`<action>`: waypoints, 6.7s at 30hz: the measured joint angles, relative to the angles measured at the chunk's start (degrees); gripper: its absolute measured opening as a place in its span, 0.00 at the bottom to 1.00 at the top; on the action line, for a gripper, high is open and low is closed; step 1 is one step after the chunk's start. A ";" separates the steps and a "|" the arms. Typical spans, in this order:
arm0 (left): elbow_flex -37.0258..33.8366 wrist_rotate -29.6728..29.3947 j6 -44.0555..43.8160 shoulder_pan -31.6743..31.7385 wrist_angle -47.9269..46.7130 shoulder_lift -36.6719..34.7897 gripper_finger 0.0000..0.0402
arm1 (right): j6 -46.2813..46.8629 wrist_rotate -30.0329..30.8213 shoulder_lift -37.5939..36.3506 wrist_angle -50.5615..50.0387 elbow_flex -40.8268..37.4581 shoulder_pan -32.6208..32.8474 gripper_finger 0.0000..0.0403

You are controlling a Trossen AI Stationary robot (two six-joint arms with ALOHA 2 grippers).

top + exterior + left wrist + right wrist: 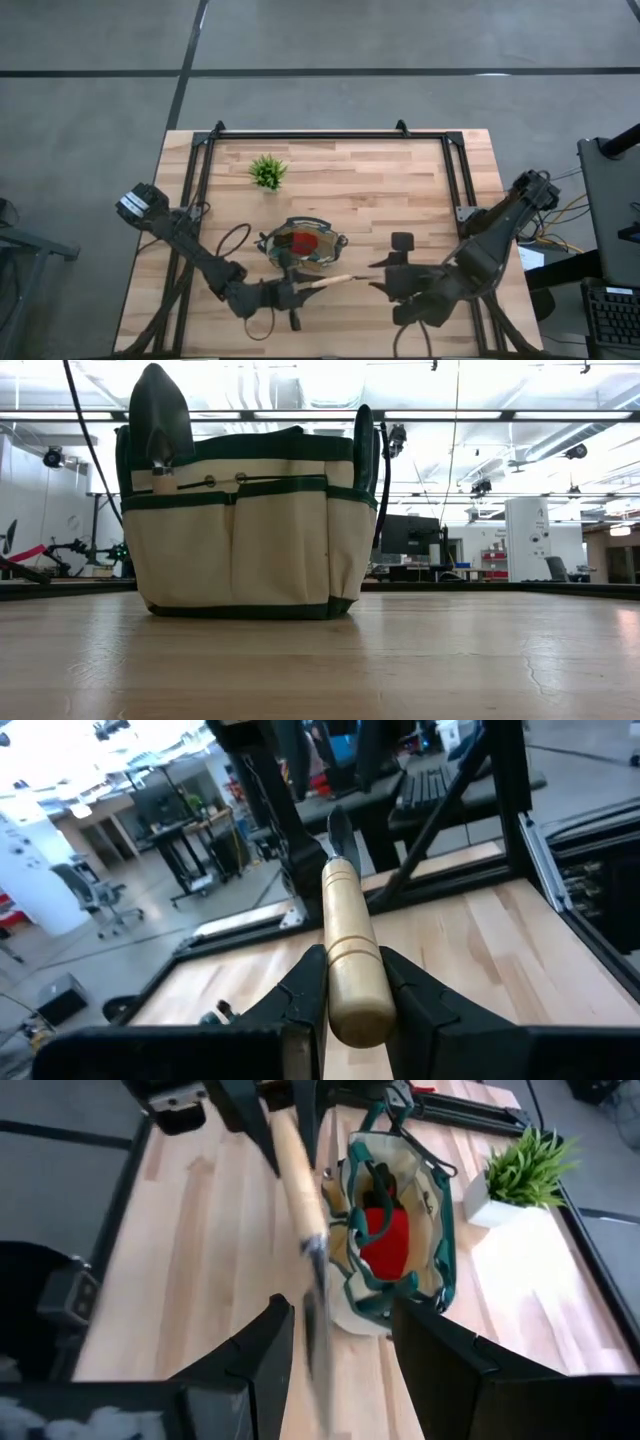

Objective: Pick & Place Garden tools in Gardening bag
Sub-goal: Put the trowel into the gardening bag, then return to Home Position

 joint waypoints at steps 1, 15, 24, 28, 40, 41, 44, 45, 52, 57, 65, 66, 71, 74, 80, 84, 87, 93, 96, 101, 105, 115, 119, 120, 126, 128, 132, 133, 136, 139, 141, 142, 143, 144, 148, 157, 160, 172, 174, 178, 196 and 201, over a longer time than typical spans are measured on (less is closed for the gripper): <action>0.01 -0.26 0.52 -0.09 0.47 0.00 0.17 | 0.27 -0.02 -0.53 0.77 -0.55 0.37 0.40; 0.01 1.85 4.34 -0.13 4.57 0.02 0.17 | 3.26 0.25 -5.17 8.20 -9.82 1.44 0.39; 0.01 2.65 5.45 -0.15 6.24 0.02 0.17 | 0.54 1.11 -6.12 13.31 -11.73 1.44 0.37; 0.01 2.67 6.72 -0.15 7.32 0.02 0.17 | -0.02 0.78 -5.94 14.59 -12.21 1.32 0.34; 0.01 2.63 6.61 -0.06 7.25 0.04 0.18 | -4.02 0.76 -5.99 17.41 -12.85 1.29 0.05; 0.01 2.61 6.45 -0.04 6.99 0.04 0.18 | -4.09 0.72 -5.99 17.52 -12.85 1.29 0.04; 0.01 2.58 6.22 -0.06 6.48 0.04 0.18 | -4.00 -0.35 -6.06 17.62 -12.85 1.07 0.02; 0.01 2.54 6.13 -0.06 6.36 0.04 0.19 | -3.94 -0.91 -6.14 17.64 -12.85 0.92 0.02; 0.01 2.76 4.66 -0.03 5.27 0.04 0.20 | -3.66 -4.75 -6.43 17.37 -12.57 -0.85 0.02; 0.00 2.62 3.03 0.08 2.44 0.04 0.20 | -3.63 -5.66 -6.43 15.32 -12.20 -1.68 0.02; 0.01 2.56 1.85 0.11 -0.74 0.04 0.23 | -3.72 -7.00 -6.34 14.18 -10.88 -2.30 0.02; 0.01 2.56 1.53 0.11 -0.96 0.04 0.23 | -3.74 -7.02 -6.34 14.18 -10.86 -2.42 0.02; -0.04 2.56 -0.57 0.34 -1.93 0.04 0.23 | -3.73 -7.79 -6.34 13.26 -10.85 -3.03 0.02; -0.04 2.75 -2.94 0.77 -3.19 0.04 0.23 | -3.77 -8.24 -6.34 13.19 -10.84 -3.47 0.02; -0.10 3.36 -9.20 2.12 -8.66 0.07 0.23 | -4.09 -9.65 -6.39 13.11 -10.82 -4.61 0.02; -0.10 3.68 -13.99 2.84 -12.20 0.07 0.23 | -4.29 -10.60 -6.40 13.09 -10.82 -5.13 0.02; -0.10 3.68 -16.32 3.09 -15.01 0.07 0.23 | -4.32 -11.79 -6.44 13.07 -10.82 -5.42 0.02; -0.10 3.85 -20.46 2.54 -19.01 -0.11 0.23 | -3.18 -11.97 -6.45 11.54 -10.78 -5.71 0.02; -0.10 3.83 -23.02 2.56 -19.09 -0.11 0.23 | -1.70 -12.92 -5.74 9.30 -10.78 -6.23 0.02; -0.10 3.90 -23.29 2.02 -19.27 -0.65 0.24 | -1.02 -13.18 -4.36 8.86 -10.78 -6.53 0.02; -0.10 3.90 -22.06 1.19 -19.30 -2.49 0.24 | -1.96 -13.04 -3.34 9.19 -10.45 -6.80 0.02; -1.12 3.88 -21.53 -0.68 -19.54 -8.17 0.24 | -10.11 -12.07 3.16 10.69 -2.62 -8.42 0.02; -2.83 3.87 -22.61 -1.06 -19.58 -10.98 0.24 | -14.78 -10.56 7.47 10.66 1.92 -8.94 0.02; -3.37 3.87 -23.15 -1.12 -19.66 -11.76 0.24 | -16.04 -9.99 8.45 10.61 2.92 -8.97 0.02; -6.72 3.84 -24.19 -1.73 -19.60 -15.84 0.24 | -22.04 -8.17 12.86 10.25 9.16 -9.61 0.02; -8.17 3.72 -24.76 -1.77 -19.62 -17.24 0.24 | -24.08 -7.92 14.10 10.24 10.68 -9.99 0.02; -10.49 3.27 -26.58 -1.77 -19.36 -19.29 0.24 | -26.00 -7.83 16.11 10.01 12.26 -11.17 0.02; -11.01 3.28 -26.90 -1.77 -19.34 -19.80 0.24 | -26.33 -7.81 16.45 9.98 12.51 -11.42 0.02; -12.35 3.26 -28.08 -1.77 -19.17 -20.88 0.24 | -26.63 -7.56 16.79 9.30 12.79 -12.31 0.02; -13.36 3.28 -28.47 -1.77 -18.40 -21.09 0.24 | -26.60 -5.22 17.05 7.80 12.81 -12.85 0.02; -13.58 3.31 -28.51 -1.77 -18.30 -21.03 0.24 | -26.39 -4.49 17.05 6.81 12.76 -13.07 0.02; -13.76 3.29 -28.54 -1.77 -18.22 -21.03 0.24 | -26.20 -4.39 17.05 6.79 12.78 -13.15 0.02; -13.97 3.30 -28.56 -1.77 -18.06 -21.01 0.24 | -26.05 -4.31 17.05 6.76 12.79 -13.14 0.02; -14.19 3.31 -28.56 -1.74 -18.01 -20.99 0.24 | -25.94 -4.30 17.05 6.75 12.78 -13.14 0.02; -14.48 3.32 -28.55 -1.72 -17.13 -20.92 0.24 | -25.86 -4.83 17.70 6.75 12.52 -13.09 0.02; -15.10 3.45 -29.09 -1.72 -16.40 -20.90 0.24 | -26.19 -4.81 22.11 7.67 11.91 -13.60 0.02; -15.10 3.44 -29.10 -1.72 -16.35 -20.90 0.24 | -26.30 -4.89 24.11 7.64 11.91 -14.02 0.02; -15.14 3.39 -28.06 -1.46 -16.50 -20.90 0.23 | -24.64 -4.92 25.53 7.95 11.54 -16.18 0.11; -15.21 3.39 -27.64 -1.46 -16.62 -20.90 0.24 | -24.64 -5.00 24.88 7.99 11.54 -16.14 0.17; -15.41 3.41 -26.75 -1.46 -16.54 -20.90 0.23 | -23.95 -4.97 22.93 7.13 11.58 -16.04 0.29; -16.07 4.11 -23.38 -1.46 -16.06 -23.28 0.08 | -8.86 -3.85 -0.11 9.66 -7.94 -8.95 0.07; -17.66 4.40 -18.37 -1.12 -16.02 -25.78 0.02 | -10.04 -0.35 -9.88 23.18 -22.41 -5.20 0.03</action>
